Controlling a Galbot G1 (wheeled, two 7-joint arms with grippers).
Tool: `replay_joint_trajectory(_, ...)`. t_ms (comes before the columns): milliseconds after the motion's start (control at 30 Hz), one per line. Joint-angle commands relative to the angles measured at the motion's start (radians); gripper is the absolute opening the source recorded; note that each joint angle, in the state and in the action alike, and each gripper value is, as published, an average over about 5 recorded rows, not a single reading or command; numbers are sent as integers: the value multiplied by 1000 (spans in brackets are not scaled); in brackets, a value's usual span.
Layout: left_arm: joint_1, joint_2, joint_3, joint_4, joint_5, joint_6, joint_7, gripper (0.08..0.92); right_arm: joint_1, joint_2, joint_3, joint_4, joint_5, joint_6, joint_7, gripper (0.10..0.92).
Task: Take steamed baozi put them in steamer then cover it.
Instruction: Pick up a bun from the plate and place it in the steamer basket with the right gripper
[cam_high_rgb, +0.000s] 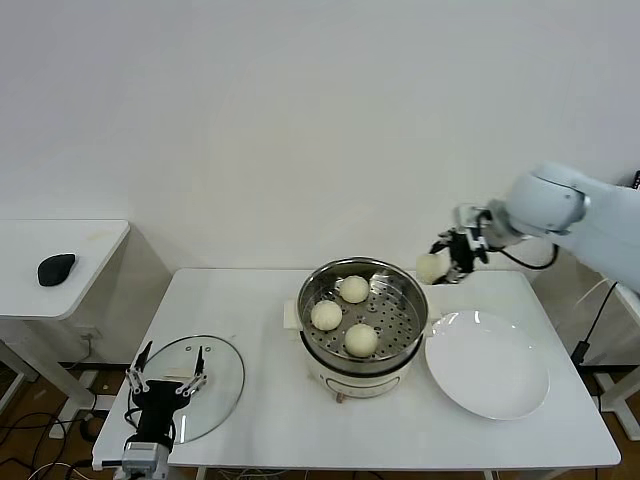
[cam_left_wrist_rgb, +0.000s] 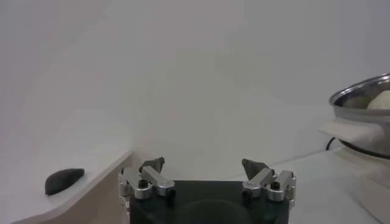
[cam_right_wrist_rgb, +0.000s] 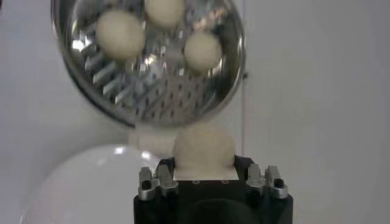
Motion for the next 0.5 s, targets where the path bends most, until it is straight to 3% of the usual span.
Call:
replay_joint_trajectory(33,0,-5,-3,0,1,0,0,823,-56,183,-43,-6,126,-122,83,610)
replay_joint_trajectory(500,-3,-8,-6,8,2,2,-1,823,-222,214,-5,-94,16,-136,85,603)
